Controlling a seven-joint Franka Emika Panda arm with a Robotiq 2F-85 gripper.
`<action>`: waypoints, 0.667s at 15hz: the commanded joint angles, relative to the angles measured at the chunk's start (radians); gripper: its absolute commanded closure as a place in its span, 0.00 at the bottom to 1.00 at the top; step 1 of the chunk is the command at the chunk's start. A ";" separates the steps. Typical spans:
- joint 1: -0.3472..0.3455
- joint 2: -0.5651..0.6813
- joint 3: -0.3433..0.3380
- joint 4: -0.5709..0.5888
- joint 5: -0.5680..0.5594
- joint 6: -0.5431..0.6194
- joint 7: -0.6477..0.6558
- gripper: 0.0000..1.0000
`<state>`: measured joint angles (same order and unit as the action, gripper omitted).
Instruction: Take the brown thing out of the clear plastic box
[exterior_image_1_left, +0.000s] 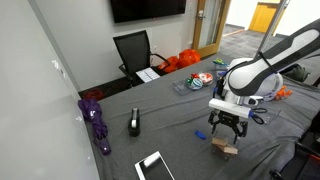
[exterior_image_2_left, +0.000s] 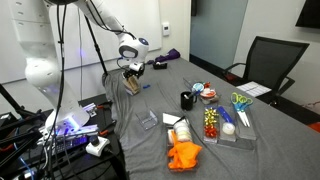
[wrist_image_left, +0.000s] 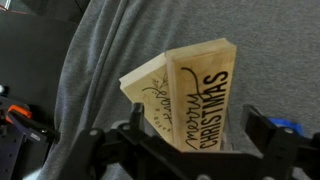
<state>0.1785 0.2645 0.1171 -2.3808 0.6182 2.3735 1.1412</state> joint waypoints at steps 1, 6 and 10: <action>-0.003 0.044 -0.004 0.050 -0.025 -0.026 0.020 0.00; 0.004 0.058 -0.005 0.053 -0.083 -0.028 0.025 0.00; -0.004 0.057 0.004 0.054 -0.082 -0.032 0.014 0.00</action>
<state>0.1789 0.3065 0.1172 -2.3504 0.5458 2.3724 1.1490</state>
